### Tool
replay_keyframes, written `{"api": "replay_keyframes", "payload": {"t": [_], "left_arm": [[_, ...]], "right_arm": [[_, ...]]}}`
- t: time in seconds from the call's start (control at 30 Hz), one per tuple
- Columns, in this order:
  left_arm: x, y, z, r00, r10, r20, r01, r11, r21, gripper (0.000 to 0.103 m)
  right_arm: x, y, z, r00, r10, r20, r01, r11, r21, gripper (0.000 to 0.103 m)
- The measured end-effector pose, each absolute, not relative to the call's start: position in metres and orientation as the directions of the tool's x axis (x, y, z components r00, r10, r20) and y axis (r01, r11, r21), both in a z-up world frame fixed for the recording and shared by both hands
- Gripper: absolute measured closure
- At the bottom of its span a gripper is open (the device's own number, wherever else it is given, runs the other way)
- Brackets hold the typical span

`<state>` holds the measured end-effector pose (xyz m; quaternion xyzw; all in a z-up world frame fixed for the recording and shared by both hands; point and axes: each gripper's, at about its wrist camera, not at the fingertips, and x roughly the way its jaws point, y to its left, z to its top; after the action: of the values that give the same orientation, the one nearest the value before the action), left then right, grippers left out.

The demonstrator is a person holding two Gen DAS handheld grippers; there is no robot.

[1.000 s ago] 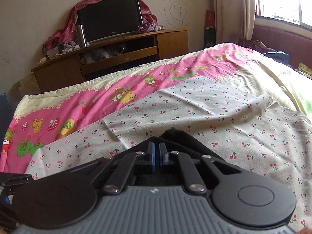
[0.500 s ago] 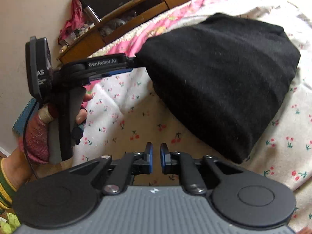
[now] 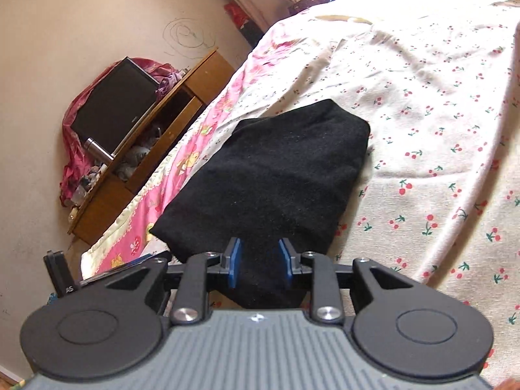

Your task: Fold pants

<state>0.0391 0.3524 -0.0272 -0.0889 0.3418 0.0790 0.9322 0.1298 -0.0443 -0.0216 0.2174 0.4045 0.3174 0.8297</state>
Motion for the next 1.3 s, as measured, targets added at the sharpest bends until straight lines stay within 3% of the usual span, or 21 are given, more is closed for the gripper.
{"api": "replay_keyframes", "payload": {"t": [0.1,0.27,0.4,0.5,0.63,0.87,0.97,1.07,1.13,1.2,1.3], "left_arm": [[0.034,0.341,-0.001,0.795,0.071,-0.603,-0.161,0.982,-0.096,0.018],[0.078,0.291,0.034,0.831,-0.132,-0.541,0.103,0.991,-0.083,0.015],[0.146,0.284,0.010,0.718,-0.229,-0.657,0.217,0.971,-0.102,0.013],[0.177,0.301,-0.021,0.612,-0.314,-0.726,0.208,0.949,-0.236,0.011],[0.181,0.318,-0.037,0.562,-0.409,-0.719,0.196,0.910,-0.365,0.006],[0.200,0.309,-0.054,0.491,-0.494,-0.718,0.241,0.869,-0.432,0.000],[0.213,0.297,-0.060,0.467,-0.497,-0.731,0.276,0.868,-0.414,0.000],[0.213,0.292,-0.054,0.471,-0.485,-0.737,0.249,0.874,-0.416,0.000],[0.201,0.286,-0.046,0.490,-0.490,-0.721,0.234,0.871,-0.433,0.008],[0.190,0.277,-0.036,0.507,-0.486,-0.712,0.250,0.873,-0.418,0.012],[0.178,0.267,-0.022,0.499,-0.530,-0.686,0.256,0.846,-0.467,0.017]], "right_arm": [[0.139,-0.048,-0.031,0.523,0.657,-0.543,-0.297,0.737,0.607,0.062],[0.159,-0.051,-0.057,0.490,0.685,-0.539,-0.189,0.687,0.702,0.056],[0.175,-0.053,-0.068,0.481,0.703,-0.525,-0.143,0.653,0.743,0.048],[0.189,-0.051,-0.082,0.459,0.737,-0.496,-0.124,0.606,0.786,0.046],[0.207,-0.042,-0.096,0.418,0.775,-0.474,-0.131,0.567,0.813,0.043],[0.218,-0.033,-0.102,0.387,0.820,-0.422,-0.165,0.512,0.843,0.040],[0.221,-0.011,-0.104,0.399,0.815,-0.420,-0.205,0.526,0.826,0.031],[0.224,-0.002,-0.103,0.406,0.799,-0.443,-0.213,0.555,0.804,0.039],[0.224,-0.012,-0.100,0.381,0.815,-0.436,-0.181,0.528,0.830,0.062],[0.219,-0.029,-0.100,0.365,0.860,-0.358,-0.119,0.424,0.898,0.076],[0.206,-0.040,-0.088,0.366,0.870,-0.331,-0.152,0.407,0.901,0.077]]}}
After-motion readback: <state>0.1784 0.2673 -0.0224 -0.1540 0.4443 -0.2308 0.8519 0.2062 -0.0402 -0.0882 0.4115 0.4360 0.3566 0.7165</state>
